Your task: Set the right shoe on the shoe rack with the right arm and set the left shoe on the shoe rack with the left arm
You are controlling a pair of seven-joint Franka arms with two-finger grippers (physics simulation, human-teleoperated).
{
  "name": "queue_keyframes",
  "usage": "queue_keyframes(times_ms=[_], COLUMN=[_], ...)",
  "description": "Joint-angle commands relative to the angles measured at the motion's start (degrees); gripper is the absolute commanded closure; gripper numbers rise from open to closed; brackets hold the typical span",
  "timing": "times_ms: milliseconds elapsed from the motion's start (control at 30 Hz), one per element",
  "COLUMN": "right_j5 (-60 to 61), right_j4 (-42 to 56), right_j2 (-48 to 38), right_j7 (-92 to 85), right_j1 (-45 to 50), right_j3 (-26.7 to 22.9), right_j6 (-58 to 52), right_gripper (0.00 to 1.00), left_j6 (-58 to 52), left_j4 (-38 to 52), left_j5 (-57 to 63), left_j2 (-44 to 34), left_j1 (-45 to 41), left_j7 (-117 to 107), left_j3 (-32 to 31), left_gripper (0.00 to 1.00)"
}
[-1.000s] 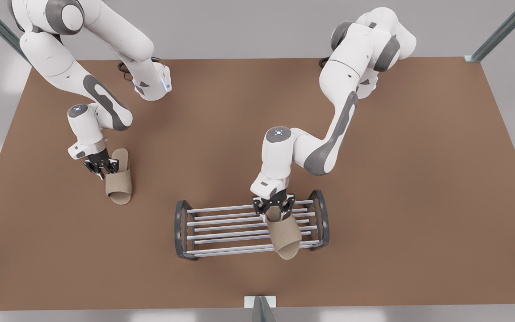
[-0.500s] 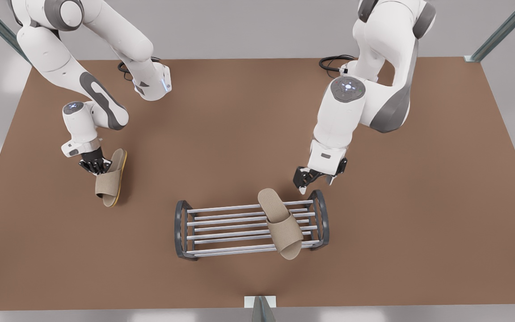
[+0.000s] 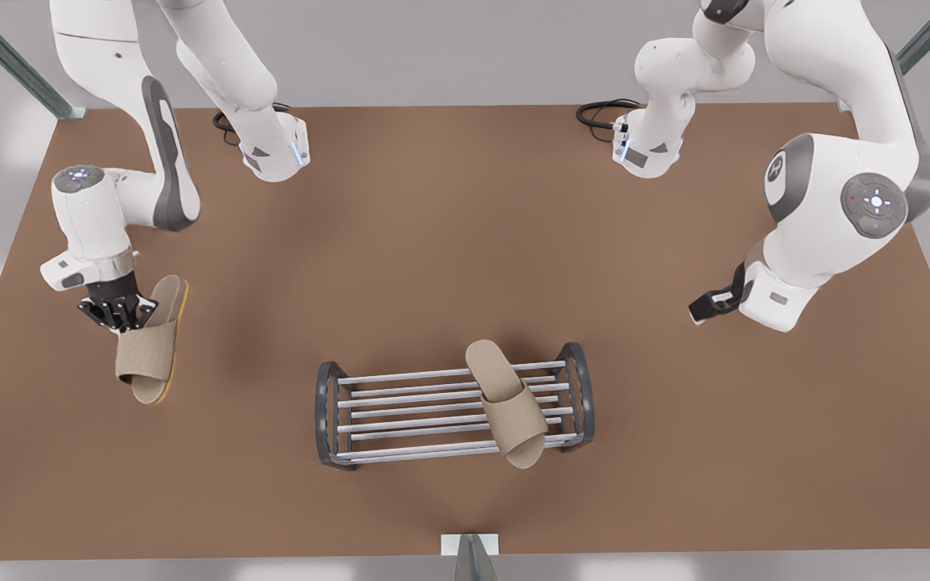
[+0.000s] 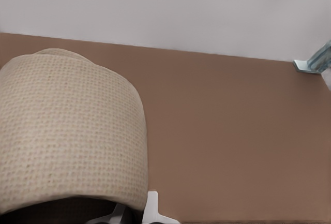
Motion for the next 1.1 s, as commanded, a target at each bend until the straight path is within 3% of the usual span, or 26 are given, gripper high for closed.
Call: queue_keyframes(times_ms=[0, 67, 133, 267, 433, 567, 700, 733, 800, 867, 933, 1000, 1033, 1067], right_j5=[3.4, 6.6, 6.7, 6.7, -3.3, -11.1, -19.1, -19.9, -19.9, -19.9, -19.8, -19.9, -19.8, -19.6], right_j4=[0.4, 1.8, 11.3, 21.6, 41.6, 51.5, 55.8, 57.9, 65.2, 70.6, 74.7, 77.3, 77.9, 78.1], right_j2=[-2.6, -3.8, -3.2, 0.5, 14.9, 21.7, 25.3, 26.6, 30.0, 33.4, 35.0, 36.6, 37.0, 37.4], right_j7=[4.2, 4.8, 6.2, 12.0, 27.5, 38.5, 51.3, 54.0, 59.6, 62.3, 66.3, 69.0, 70.7, 71.5], right_j1=[2.0, 2.0, 2.1, 2.6, 13.4, 21.9, 27.0, 30.8, 44.9, 47.9, 54.4, 56.1, 59.7, 60.8], right_j3=[2.4, 6.1, 9.4, 14.6, 14.6, 13.9, 13.7, 10.9, -1.9, -3.8, -9.8, -10.1, -13.9, -14.6], right_j6=[-16.4, -18.4, -31.2, -39.0, -49.7, -57.8, -58.8, -59.5, -62.4, -64.5, -65.0, -64.9, -64.7, -64.6], right_gripper=[0.79, 0.79, 0.79, 0.79, 0.79, 0.79, 0.79, 0.79, 0.79, 0.79, 0.79, 0.79, 0.79, 0.79], left_j6=[-1.0, -0.6, -0.8, -1.0, -1.1, -1.0, -1.1, -1.1, -1.2, -2.0, -2.0, -2.4, -2.4, -2.4], left_j4=[0.3, 0.7, 0.6, 0.4, 0.3, 0.4, 0.3, 0.4, 0.2, 0.4, 0.4, 0.3, 0.3, 0.4], left_j5=[1.5, 1.7, 2.0, 2.1, 2.1, 2.4, 2.4, 2.5, 2.5, 2.5, 2.5, 2.4, 2.5, 2.5], left_j2=[0.3, 1.2, 1.1, 0.9, 0.8, 0.8, 0.4, 0.4, 0.3, 0.3, 0.3, 0.2, 0.2, 0.2], left_j1=[-0.2, -0.2, 0.0, 0.0, 0.0, -0.1, -0.1, 0.1, 0.0, -0.2, -0.2, -0.2, -0.2, -0.2], left_j7=[26.2, 26.1, 26.1, 26.0, 26.1, 26.0, 26.1, 26.1, 26.1, 26.0, 26.0, 26.0, 26.0, 26.0], left_j3=[0.0, -0.1, -0.1, 0.0, 0.0, 0.0, -0.1, 0.0, -0.1, -0.2, -0.3, -0.3, -0.3, -0.3], left_gripper=[0.00, 0.00, 0.00, 0.00, 0.00, 0.00, 0.00, 0.00, 0.00, 0.00, 0.00, 0.00, 0.00, 0.00])
